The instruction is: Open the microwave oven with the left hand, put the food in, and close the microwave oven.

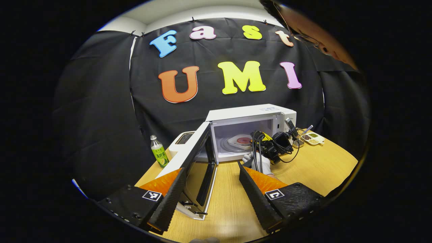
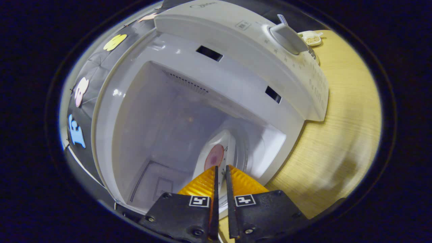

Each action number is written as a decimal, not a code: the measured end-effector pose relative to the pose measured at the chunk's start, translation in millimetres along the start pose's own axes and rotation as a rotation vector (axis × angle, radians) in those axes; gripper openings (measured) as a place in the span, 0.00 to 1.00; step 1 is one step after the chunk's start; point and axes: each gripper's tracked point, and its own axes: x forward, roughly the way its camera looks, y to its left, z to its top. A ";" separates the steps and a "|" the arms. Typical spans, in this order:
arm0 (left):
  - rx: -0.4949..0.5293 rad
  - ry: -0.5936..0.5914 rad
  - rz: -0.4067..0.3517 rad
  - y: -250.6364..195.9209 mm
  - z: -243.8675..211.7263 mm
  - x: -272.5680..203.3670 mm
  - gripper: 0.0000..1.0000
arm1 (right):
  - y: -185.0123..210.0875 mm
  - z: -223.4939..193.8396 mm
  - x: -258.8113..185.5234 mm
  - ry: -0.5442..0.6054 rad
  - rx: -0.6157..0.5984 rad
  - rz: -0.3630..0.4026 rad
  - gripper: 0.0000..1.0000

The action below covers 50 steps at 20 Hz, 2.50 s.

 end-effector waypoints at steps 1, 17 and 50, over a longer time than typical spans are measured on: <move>-0.003 -0.006 0.006 0.6 2.3 -0.7 0.95 | 1.7 5.3 -6.5 -0.016 -0.034 0.001 0.12; 0.017 -0.160 0.082 63.1 78.4 -15.7 0.95 | 8.7 188.1 -239.6 -0.069 -1.061 0.017 1.00; -0.111 -0.030 0.036 92.6 -49.8 15.5 0.00 | -1.7 241.1 -413.8 0.071 -0.995 -0.086 1.00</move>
